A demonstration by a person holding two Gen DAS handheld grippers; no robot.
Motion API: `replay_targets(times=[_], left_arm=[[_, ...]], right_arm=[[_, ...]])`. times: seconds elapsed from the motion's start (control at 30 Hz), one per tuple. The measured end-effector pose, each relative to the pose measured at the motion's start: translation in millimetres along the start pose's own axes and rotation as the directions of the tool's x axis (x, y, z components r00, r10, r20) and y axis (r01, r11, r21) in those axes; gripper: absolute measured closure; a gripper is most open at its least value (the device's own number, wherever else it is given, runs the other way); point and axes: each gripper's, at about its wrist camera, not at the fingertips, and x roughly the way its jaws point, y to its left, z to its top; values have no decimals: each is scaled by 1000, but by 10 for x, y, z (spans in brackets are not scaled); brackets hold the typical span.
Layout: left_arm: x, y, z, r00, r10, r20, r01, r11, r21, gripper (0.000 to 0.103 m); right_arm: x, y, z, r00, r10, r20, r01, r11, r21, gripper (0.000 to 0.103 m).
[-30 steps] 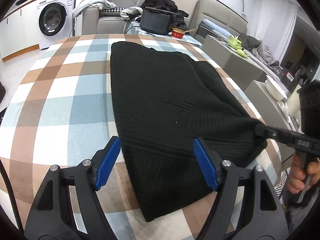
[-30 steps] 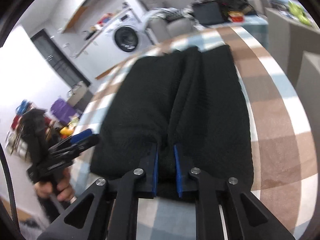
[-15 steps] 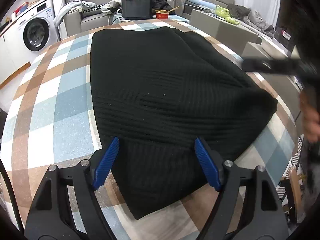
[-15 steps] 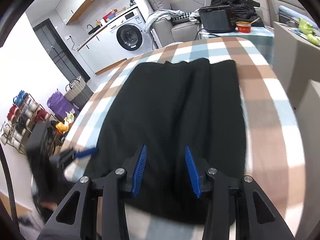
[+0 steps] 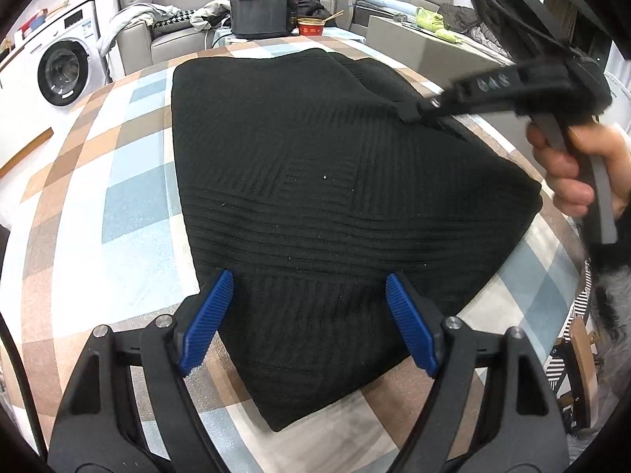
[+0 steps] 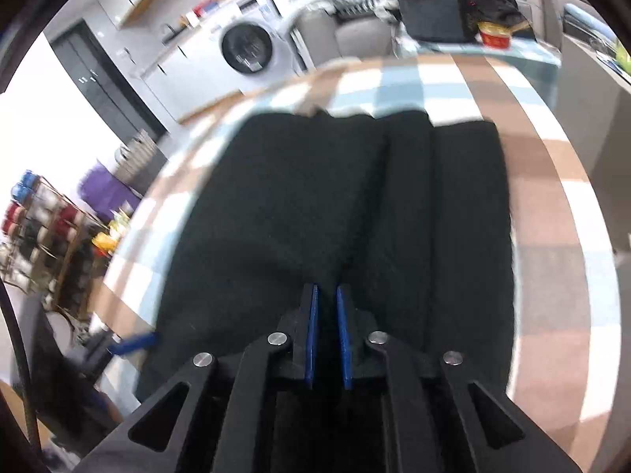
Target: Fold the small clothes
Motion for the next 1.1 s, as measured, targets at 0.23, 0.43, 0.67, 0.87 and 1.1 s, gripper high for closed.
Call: replay_targets(times=[0.23, 0.43, 0.67, 0.87, 1.1], left_arm=[[-1, 37, 18, 1000, -16, -1, 16, 1000, -19, 25], [0, 29, 20, 1000, -21, -3, 21, 999, -25, 24], [-28, 31, -9, 1000, -30, -5, 29, 999, -22, 24], [-89, 109, 16, 998, -69, -11, 68, 995, -70, 24], [-151, 257, 15, 997, -78, 1, 77, 989, -126, 24]], right_arm=[[-305, -157, -524, 970, 239, -39, -235, 969, 82, 73], [-445, 127, -797, 984, 176, -16, -177, 982, -68, 97], [-473, 108, -960, 993, 67, -97, -78, 990, -114, 90], [-641, -48, -809, 991, 134, 19, -133, 991, -35, 56], [-337, -401, -491, 972, 231, 44, -235, 964, 126, 56]])
